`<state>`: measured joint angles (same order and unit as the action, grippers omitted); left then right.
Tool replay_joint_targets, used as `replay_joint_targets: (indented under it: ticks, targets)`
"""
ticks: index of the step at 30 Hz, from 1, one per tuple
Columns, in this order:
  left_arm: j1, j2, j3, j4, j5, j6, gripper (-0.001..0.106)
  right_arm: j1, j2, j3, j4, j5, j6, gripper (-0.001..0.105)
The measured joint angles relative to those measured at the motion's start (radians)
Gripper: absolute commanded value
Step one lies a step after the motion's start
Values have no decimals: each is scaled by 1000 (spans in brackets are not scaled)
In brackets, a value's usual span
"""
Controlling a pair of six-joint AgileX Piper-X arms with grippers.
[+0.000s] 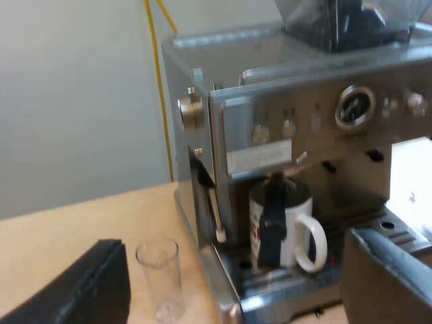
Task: Place mug into machine
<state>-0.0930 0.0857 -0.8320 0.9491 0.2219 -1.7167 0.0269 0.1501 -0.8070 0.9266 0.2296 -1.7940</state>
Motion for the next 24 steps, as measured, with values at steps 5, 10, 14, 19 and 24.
replay_joint_targets:
  ticks: [5, 10, 14, 19, 24]
  targets:
    - [0, -71, 32, 76, 0, -2, 66, 0, -93, 26, 20, 0, 0, 51]
    - [0, -97, 46, 155, 0, -2, 66, 0, -157, 27, 92, 30, 0, 51]
    - [0, -97, 47, 205, -2, -2, 66, 0, -159, 29, 147, 53, 3, 51]
    - [0, -97, 47, 237, -4, -2, 66, 0, -159, 33, 186, 59, 3, 51]
    - [0, -97, 53, 308, -8, -2, 66, 0, -159, 33, 198, 59, 49, 51]
